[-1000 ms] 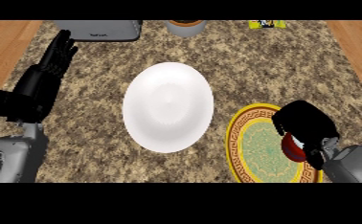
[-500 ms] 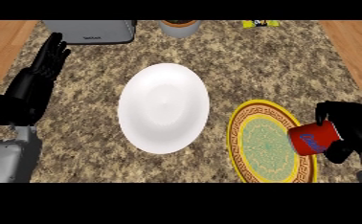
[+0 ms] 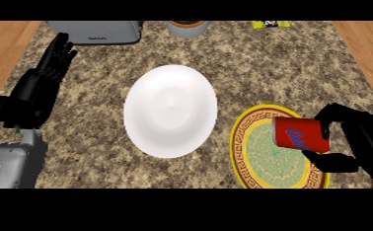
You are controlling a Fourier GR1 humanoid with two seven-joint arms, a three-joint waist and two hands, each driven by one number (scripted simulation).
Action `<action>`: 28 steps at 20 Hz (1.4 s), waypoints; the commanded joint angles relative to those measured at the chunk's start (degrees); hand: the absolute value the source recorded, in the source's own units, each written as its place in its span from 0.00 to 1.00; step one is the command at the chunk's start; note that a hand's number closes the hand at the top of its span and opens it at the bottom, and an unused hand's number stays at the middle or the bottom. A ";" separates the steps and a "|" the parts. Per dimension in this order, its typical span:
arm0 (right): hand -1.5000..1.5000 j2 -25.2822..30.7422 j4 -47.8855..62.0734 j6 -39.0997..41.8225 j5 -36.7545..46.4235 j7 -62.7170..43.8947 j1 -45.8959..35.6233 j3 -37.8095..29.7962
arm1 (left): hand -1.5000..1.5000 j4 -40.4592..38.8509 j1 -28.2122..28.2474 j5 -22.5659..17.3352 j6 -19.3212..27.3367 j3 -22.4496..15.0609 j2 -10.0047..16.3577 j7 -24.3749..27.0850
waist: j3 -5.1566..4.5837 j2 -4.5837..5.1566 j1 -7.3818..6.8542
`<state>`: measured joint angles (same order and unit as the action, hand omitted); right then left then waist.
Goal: Pick the can from the plate and place it in the plate
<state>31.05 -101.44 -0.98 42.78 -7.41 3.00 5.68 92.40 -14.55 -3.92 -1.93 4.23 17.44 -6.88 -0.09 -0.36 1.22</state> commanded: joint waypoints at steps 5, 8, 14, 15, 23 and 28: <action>1.00 -6.49 -15.80 4.33 -9.01 -3.26 -1.87 1.85 | 0.50 -0.19 -1.70 -1.90 -2.71 2.12 1.86 -0.50 | 0.06 0.22 -1.01; 1.00 -9.92 -18.81 5.53 -4.95 -7.19 -4.08 7.80 | 0.50 -3.00 -3.94 -1.15 -2.60 2.17 1.30 -0.46 | 0.06 0.33 -1.00; 1.00 -19.75 -11.72 10.50 -0.07 -19.67 -21.01 14.47 | 0.50 -2.54 -0.95 0.73 -2.59 0.79 -0.89 3.37 | 0.04 0.40 -1.71; 1.00 -21.73 -9.47 8.01 1.63 -17.25 -19.37 16.84 | 0.50 -4.25 -2.19 2.75 -0.50 -0.40 -2.61 3.28 | 0.06 0.42 -1.47; 1.00 -30.85 10.22 4.31 0.91 -17.62 -31.43 15.39 | 0.50 3.63 -0.13 1.71 -1.56 -0.15 -1.91 -2.00 | 0.10 0.41 -2.07; 1.00 -30.99 25.88 -9.18 -1.82 -25.43 -42.97 24.14 | 0.50 -0.22 -3.32 1.72 -2.11 -0.02 -2.22 -2.20 | 0.09 0.55 -2.58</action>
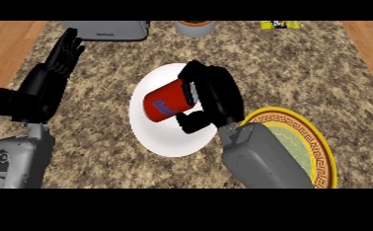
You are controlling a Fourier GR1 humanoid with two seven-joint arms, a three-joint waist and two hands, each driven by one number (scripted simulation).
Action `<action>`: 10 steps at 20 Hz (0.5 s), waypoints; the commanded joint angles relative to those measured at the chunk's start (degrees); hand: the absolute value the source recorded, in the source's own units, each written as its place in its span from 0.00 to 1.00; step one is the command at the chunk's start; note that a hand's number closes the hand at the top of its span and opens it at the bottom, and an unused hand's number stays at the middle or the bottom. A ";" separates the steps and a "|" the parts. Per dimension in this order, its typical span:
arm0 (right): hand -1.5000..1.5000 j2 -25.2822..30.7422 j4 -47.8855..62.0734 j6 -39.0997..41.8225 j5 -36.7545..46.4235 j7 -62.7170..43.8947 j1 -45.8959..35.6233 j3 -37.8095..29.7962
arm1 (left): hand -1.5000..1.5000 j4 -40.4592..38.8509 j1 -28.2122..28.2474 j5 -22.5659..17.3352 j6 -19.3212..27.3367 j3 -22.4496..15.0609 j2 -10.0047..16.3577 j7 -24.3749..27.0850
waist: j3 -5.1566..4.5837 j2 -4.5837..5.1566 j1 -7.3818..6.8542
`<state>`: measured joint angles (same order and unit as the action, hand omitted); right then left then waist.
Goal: Pick the can from the plate and place it in the plate
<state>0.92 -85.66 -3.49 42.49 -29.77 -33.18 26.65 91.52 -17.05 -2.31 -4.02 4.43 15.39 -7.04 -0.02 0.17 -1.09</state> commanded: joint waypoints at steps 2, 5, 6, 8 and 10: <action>1.00 -0.88 15.86 -9.16 -2.40 -2.74 -10.88 4.13 | 0.50 -0.49 1.62 0.09 -0.94 1.18 0.50 2.45 | -0.01 0.10 -0.51; 1.00 -0.90 23.81 -9.85 -3.89 1.68 -13.32 3.67 | 0.50 1.84 -0.39 0.50 -0.35 -0.03 -0.08 -2.19 | 0.02 0.01 -0.10; 1.00 -0.91 28.39 -12.63 -5.96 4.10 -14.07 4.97 | 0.50 0.68 3.27 1.58 -0.54 -0.52 -0.94 3.08 | 0.00 0.18 -0.68; 1.00 -0.91 30.89 -14.23 -8.31 0.20 -16.82 11.08 | 0.50 -1.64 1.56 0.98 -1.27 -0.59 -1.35 4.10 | -0.01 0.27 -1.24; 1.00 -0.92 35.52 -18.66 -15.12 2.00 -18.86 9.31 | 0.50 -2.48 -0.25 2.16 -0.32 -0.78 -1.43 3.05 | 0.01 0.40 -1.47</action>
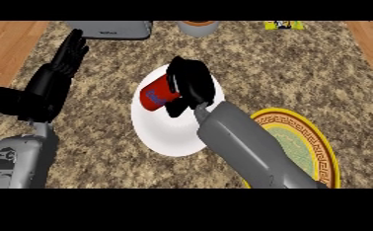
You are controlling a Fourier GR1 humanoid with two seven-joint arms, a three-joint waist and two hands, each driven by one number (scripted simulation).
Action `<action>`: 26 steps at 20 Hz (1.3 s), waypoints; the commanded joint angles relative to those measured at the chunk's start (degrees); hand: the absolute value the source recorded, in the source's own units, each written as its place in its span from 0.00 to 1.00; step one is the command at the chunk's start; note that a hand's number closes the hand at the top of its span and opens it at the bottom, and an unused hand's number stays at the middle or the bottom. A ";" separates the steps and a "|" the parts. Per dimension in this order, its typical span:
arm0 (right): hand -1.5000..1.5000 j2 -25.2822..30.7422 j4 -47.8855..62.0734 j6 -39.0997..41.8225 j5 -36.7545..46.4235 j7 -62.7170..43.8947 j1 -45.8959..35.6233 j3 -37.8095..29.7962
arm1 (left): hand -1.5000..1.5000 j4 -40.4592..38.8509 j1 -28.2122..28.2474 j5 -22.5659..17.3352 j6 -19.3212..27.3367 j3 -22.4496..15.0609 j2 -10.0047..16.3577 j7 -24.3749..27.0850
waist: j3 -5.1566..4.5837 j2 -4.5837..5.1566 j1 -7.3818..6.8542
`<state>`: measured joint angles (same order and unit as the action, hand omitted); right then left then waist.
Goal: Pick the can from the plate and place it in the plate
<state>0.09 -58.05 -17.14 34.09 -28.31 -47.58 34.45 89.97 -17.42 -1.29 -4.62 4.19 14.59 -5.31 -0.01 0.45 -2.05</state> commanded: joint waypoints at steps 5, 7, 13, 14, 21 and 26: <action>0.00 -0.08 13.15 -11.71 -17.65 4.49 -3.84 6.21 | 0.50 -1.37 -2.94 0.51 -0.33 -0.54 -0.43 -0.36 | 0.04 0.52 -2.02; 0.00 -0.08 14.98 -12.52 -21.04 9.74 -3.13 6.39 | 0.50 0.28 -1.94 -1.03 -2.17 0.04 0.59 -0.68 | 0.06 0.56 -2.56; 0.00 -0.09 12.53 -18.68 -31.24 15.33 -7.16 4.53 | 0.50 -1.34 -4.30 0.06 -0.39 -0.98 -1.46 -1.28 | 0.07 0.65 -2.76; 0.00 -0.09 10.81 -21.68 -31.80 16.20 -5.88 4.21 | 0.50 -1.75 -1.31 0.74 -0.48 -0.89 -1.52 1.74 | 0.04 0.44 -2.15; 0.00 -0.09 9.84 -23.47 -43.13 25.46 -4.56 -0.74 | 0.50 2.00 -1.31 -0.61 -0.39 0.32 -0.69 -3.83 | 0.06 -0.13 -0.35; 0.00 1.96 8.90 -18.79 -43.55 29.79 -0.92 -9.61 | 0.50 6.51 4.06 -0.91 -1.25 1.23 0.32 -3.73 | 0.04 -0.59 1.42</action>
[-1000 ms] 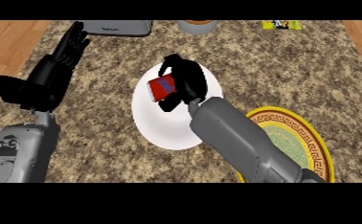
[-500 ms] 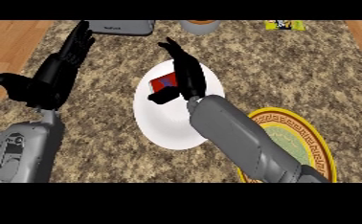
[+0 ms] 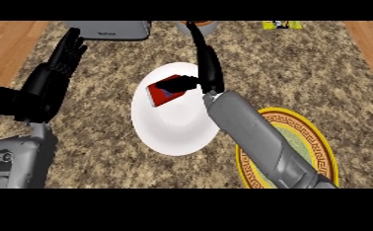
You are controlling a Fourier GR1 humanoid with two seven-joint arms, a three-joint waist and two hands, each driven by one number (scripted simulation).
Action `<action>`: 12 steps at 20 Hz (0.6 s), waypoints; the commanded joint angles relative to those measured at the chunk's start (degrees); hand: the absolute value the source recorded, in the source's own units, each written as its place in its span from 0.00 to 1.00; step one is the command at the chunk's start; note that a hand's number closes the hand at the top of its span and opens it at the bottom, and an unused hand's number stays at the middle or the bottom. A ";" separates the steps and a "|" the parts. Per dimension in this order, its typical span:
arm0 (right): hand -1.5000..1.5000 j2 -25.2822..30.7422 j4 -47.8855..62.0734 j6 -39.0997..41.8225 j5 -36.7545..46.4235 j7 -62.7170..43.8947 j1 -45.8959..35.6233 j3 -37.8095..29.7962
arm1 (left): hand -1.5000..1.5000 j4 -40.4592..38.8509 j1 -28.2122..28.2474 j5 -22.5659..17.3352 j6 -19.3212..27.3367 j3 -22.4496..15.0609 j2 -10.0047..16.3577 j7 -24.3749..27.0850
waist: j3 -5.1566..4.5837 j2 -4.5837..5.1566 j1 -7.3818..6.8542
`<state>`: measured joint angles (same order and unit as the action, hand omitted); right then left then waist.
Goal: Pick the can from the plate and place it in the plate
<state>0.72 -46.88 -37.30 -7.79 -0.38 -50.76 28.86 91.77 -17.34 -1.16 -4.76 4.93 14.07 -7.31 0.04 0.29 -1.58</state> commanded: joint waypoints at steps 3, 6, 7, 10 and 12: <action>0.00 4.60 -5.34 4.89 -3.11 6.13 8.18 -6.74 | 0.50 0.55 3.64 0.73 0.13 0.75 -0.34 2.38 | -0.03 -0.32 1.57; 0.00 9.51 -9.82 10.90 -4.35 9.73 13.23 -8.40 | 0.50 -1.21 1.20 -0.48 -1.29 2.51 1.49 0.99 | -0.03 -0.37 2.10; 0.00 11.32 -8.79 13.38 -5.17 10.76 13.73 -9.95 | 0.50 -3.17 0.94 -0.58 -1.15 2.81 0.96 2.26 | -0.03 -0.27 2.03; 0.00 14.75 -10.79 18.21 -5.03 12.93 17.30 -11.30 | 0.50 -2.40 0.64 1.27 -0.30 2.13 0.71 2.74 | -0.03 -0.25 1.89; 0.00 18.73 -13.21 22.23 -6.64 13.77 19.61 -13.57 | 0.50 0.97 2.66 -1.91 -2.72 3.71 2.32 -0.44 | -0.02 -0.35 1.74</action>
<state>13.72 -57.75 -22.13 -12.52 10.70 -34.89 18.55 92.30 -15.37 -1.59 -5.73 7.10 14.89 -7.01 0.02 -0.05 0.15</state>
